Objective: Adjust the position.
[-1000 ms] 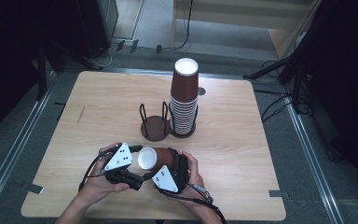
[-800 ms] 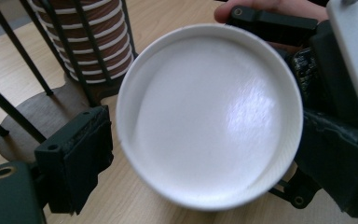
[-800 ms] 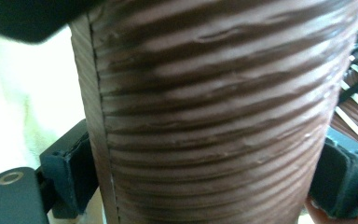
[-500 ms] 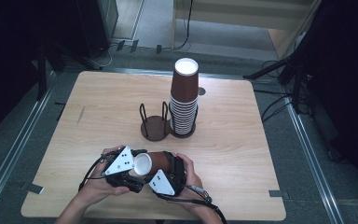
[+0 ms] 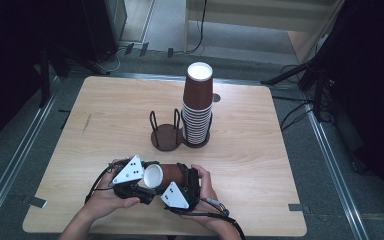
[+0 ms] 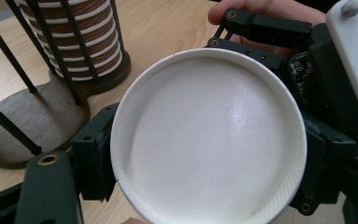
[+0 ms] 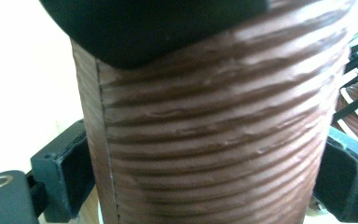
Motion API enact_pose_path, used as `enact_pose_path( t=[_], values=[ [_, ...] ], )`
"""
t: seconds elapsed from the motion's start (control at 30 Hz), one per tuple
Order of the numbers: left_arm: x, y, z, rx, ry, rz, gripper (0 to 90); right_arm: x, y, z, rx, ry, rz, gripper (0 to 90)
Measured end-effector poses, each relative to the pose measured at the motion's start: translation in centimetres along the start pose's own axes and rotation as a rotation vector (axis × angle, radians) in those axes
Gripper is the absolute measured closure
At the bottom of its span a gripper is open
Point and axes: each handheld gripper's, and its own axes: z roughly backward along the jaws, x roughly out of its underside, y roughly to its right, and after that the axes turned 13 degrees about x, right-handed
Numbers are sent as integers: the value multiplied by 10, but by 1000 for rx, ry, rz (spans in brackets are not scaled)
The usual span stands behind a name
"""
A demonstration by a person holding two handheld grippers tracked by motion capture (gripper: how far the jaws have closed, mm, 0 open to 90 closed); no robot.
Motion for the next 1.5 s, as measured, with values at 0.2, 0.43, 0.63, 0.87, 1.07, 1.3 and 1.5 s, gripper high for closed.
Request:
enact_pose_path(
  t=[0.2,0.43,0.63,0.87,1.07,1.3,1.5],
  values=[
    [0,-1,-1,-4,11,-2,229,-3,3,2,-5,-6,-9,0],
    [1,-3,4,-10,82,18,229,-9,14,8,8,18,-50,0],
    [2,-8,9,-34,116,49,230,-13,20,13,27,39,-37,0],
    [1,-9,15,-118,158,38,231,-16,29,17,47,51,-76,0],
    [0,-11,22,-176,204,38,232,-19,38,21,71,63,-117,0],
    [-1,-12,26,-218,252,42,231,-20,46,23,103,48,-163,0],
    [1,-14,28,-260,303,59,231,-18,50,23,136,35,-221,0]
  ],
)
